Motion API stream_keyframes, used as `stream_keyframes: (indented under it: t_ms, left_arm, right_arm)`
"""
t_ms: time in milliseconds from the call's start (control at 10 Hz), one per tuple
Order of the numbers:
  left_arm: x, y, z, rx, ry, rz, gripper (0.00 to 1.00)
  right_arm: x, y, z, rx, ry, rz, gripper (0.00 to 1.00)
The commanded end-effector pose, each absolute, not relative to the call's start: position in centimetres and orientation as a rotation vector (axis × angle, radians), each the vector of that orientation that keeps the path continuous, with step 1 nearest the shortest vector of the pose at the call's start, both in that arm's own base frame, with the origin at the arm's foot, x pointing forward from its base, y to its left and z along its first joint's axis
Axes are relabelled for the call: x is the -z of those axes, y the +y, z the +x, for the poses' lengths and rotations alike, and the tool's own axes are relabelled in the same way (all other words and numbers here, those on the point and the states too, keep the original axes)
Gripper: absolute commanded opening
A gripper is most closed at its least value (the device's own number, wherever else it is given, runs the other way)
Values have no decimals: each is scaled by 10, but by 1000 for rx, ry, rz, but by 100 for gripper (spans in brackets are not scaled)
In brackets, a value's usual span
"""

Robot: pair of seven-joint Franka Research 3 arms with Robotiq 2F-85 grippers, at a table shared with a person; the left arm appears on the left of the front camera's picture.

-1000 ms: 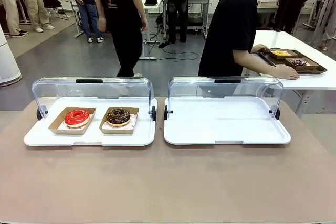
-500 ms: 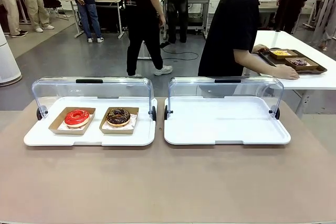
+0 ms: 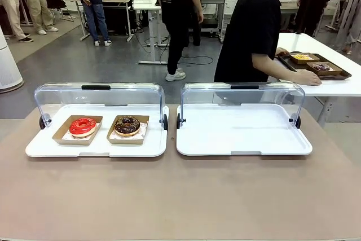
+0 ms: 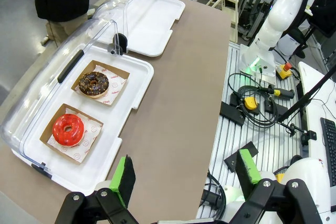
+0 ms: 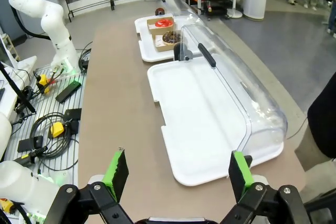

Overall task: Provide the desired donut to the person.
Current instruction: Place the picked Paper togo box onto the Handle tray extended by the person.

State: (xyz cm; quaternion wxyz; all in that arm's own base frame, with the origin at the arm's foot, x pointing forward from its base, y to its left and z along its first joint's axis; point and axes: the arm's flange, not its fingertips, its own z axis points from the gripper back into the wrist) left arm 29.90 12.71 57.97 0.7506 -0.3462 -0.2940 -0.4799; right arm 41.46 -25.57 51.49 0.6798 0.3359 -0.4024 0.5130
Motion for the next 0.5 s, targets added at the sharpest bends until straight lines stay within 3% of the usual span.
stream_keyframes:
  t_ms: [0, 400]
  left_arm:
    - [-580, 128, 299, 1060, -661, -762, 100]
    - [-580, 128, 299, 1060, -661, -762, 100]
  right_arm:
    - [-514, -255, 415, -1148, -907, 751, 100]
    - [-514, -255, 415, -1148, -907, 751, 100]
